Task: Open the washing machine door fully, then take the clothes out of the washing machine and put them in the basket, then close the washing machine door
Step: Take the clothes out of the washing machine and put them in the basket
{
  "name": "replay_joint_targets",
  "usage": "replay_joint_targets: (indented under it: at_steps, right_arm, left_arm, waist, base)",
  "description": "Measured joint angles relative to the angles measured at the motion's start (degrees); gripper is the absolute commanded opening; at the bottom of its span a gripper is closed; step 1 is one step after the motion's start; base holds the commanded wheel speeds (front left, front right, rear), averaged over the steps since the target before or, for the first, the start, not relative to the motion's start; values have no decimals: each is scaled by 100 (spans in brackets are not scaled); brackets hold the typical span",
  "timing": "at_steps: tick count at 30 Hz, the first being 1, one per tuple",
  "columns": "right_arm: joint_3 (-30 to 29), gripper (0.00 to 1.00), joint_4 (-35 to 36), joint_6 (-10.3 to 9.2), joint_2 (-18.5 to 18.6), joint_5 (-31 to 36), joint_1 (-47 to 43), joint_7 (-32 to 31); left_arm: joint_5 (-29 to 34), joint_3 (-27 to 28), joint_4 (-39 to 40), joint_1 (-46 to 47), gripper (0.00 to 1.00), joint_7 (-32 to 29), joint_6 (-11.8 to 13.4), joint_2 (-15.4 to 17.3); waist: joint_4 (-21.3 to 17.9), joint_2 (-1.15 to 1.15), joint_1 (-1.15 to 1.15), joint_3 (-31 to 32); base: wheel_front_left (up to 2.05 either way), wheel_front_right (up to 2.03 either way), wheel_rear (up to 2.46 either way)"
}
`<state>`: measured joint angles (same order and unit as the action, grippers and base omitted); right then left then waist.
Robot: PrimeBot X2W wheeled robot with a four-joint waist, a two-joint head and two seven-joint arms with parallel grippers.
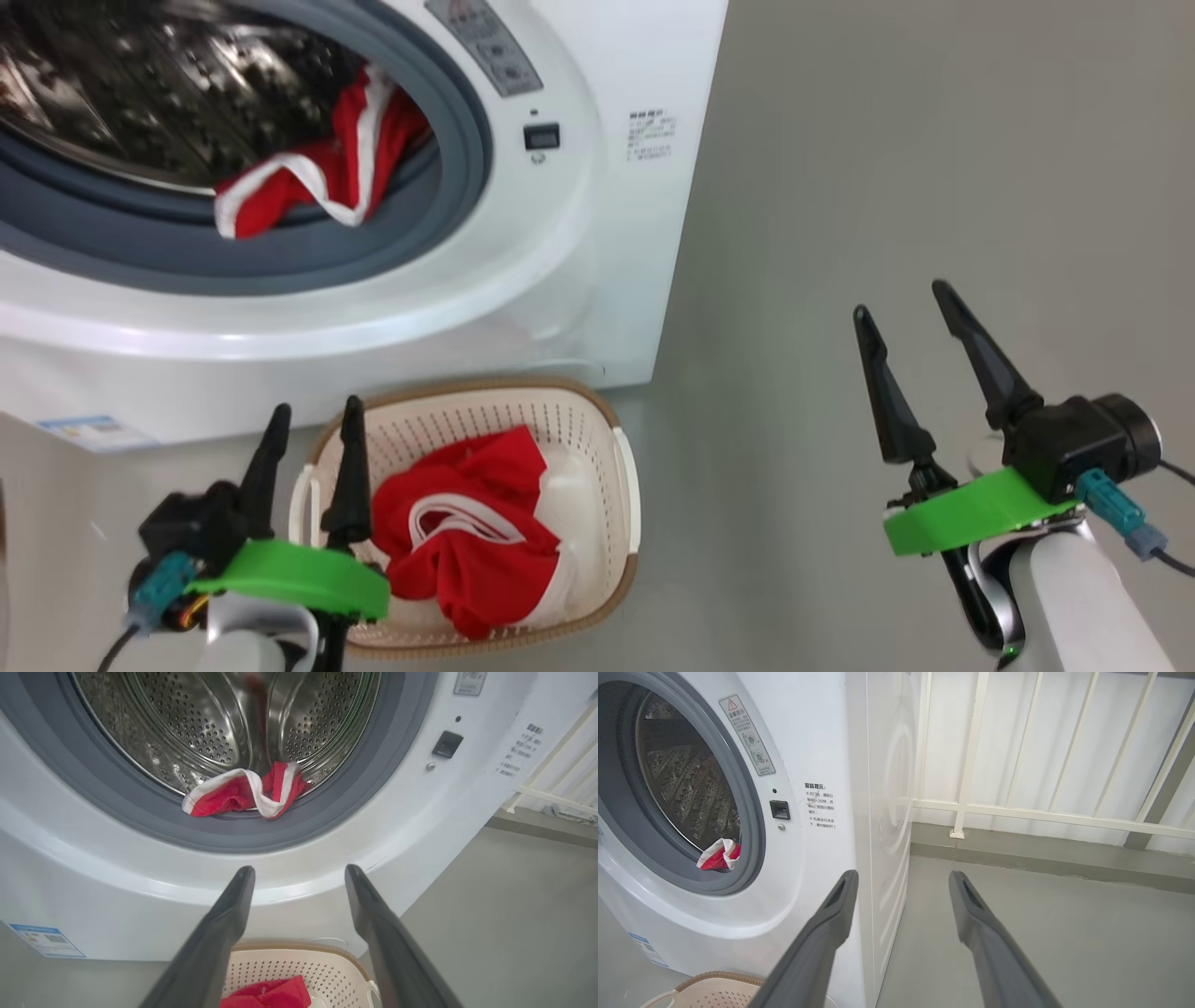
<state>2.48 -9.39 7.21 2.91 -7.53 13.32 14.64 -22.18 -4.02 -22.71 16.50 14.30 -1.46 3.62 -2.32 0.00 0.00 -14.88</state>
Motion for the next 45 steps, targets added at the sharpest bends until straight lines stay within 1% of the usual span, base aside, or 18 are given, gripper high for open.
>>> replay_joint_targets:
  at_steps: [4,10,17,23,27,31,45]
  right_arm:
    - [-21,100,-30,0,-1,4,-136,0]
    - [-64,100,-71,0,-3,59,-407,0]
    - [-92,100,-70,0,-9,97,-754,0]
    - [-121,100,-75,0,-19,90,-1045,0]
    - [-159,100,-48,0,-21,90,-1158,0]
    - [-177,100,-43,0,-23,90,-1223,0]
    - [-185,100,-30,0,-25,-3,-1223,0]
  left_arm:
    - [167,149,528,-339,100,0,41,0]
    - [371,285,980,-892,100,0,34,-1]
    - [501,444,1198,-1377,100,0,43,13]
    - [501,530,1209,-1723,100,0,44,18]
    - [500,523,1246,-1825,100,0,-16,56]
    - [500,538,1288,-1973,100,0,-18,98]
    - [488,533,1324,-2030,100,0,-2,97]
  waist:
    - [-1,0,0,260]
    - [-13,0,0,639]
    - [-50,0,0,1067]
    - [-120,0,0,1366]
    - [-184,0,0,1465]
    - [-235,0,0,1517]
    - [-200,0,0,1536]
  base:
    - [0,0,0]
    - [0,0,0]
    - [0,0,0]
    - [0,0,0]
    - [0,0,0]
    - [0,0,0]
    - [0,0,0]
